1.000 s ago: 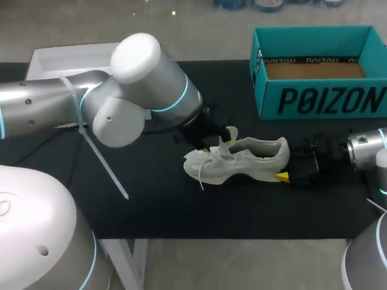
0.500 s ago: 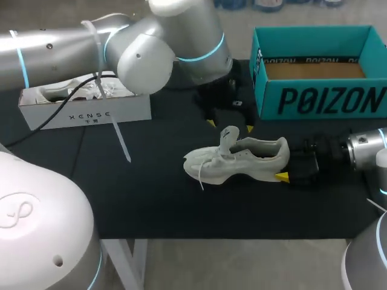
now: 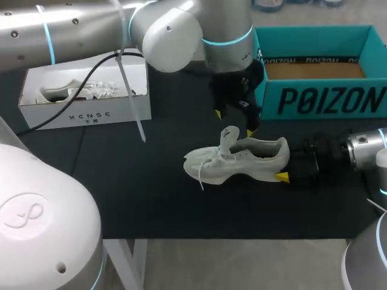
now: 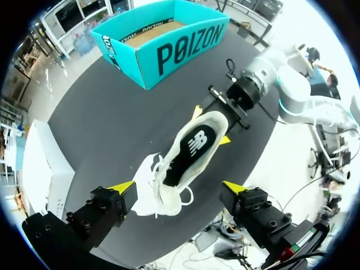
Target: Take the shoe out of the shoebox, open the shoe tongue, remove and reinsert the insole, then place the shoe into the shoebox
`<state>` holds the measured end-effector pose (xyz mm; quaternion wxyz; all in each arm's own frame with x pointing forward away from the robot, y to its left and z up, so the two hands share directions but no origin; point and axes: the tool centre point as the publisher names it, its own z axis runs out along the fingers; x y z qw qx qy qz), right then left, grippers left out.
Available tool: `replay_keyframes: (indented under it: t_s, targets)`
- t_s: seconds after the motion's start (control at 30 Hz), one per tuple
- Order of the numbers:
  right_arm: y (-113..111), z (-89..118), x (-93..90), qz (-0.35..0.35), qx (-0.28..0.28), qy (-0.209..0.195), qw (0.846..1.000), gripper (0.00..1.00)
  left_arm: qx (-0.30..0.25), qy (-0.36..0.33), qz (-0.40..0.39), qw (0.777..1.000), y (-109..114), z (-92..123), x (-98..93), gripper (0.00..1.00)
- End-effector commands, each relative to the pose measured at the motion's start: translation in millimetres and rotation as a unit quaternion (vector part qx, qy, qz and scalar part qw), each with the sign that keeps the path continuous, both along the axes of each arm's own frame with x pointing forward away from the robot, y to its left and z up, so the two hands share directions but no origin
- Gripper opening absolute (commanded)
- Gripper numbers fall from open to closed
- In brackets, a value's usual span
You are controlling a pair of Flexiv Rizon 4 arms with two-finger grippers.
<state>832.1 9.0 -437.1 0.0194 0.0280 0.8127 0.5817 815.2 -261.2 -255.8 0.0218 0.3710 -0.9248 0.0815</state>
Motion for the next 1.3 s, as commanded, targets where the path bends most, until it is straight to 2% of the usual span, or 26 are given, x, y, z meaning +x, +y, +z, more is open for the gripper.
replay_keyframes:
  t_s: [0.03,0.2,0.43,0.6,0.67,1.1,1.3]
  targets:
    - [3,-8,0.1,0.0,-0.001,0.0,1.0,0.0,0.011,0.009,-0.002,1.0,-3,1,2.4,1.0]
    - [3,-8,0.1,0.0,-0.001,0.0,1.0,0.0,0.011,0.009,-0.002,1.0,-3,1,2.4,1.0]
    - [3,-8,0.1,0.0,-0.001,0.0,1.0,0.0,0.048,-0.004,-0.104,0.993,-26,-12,-7.4,1.0]
    - [3,-8,0.1,0.0,-0.001,0.0,1.0,0.0,0.046,0.007,-0.167,0.985,-41,-16,-12.5,1.0]
    - [3,-8,0.1,0.0,-0.001,0.0,1.0,0.0,0.068,0.023,-0.115,0.991,-46,-19,-5.3,1.0]
    - [3,-8,0.1,0.0,-0.001,0.0,1.0,0.0,0.068,0.023,-0.115,0.991,-46,-19,-5.3,1.0]
    - [3,-8,0.1,0.0,-0.001,0.0,1.0,0.0,0.083,0.003,-0.225,0.971,-58,-20,-12.2,1.0]
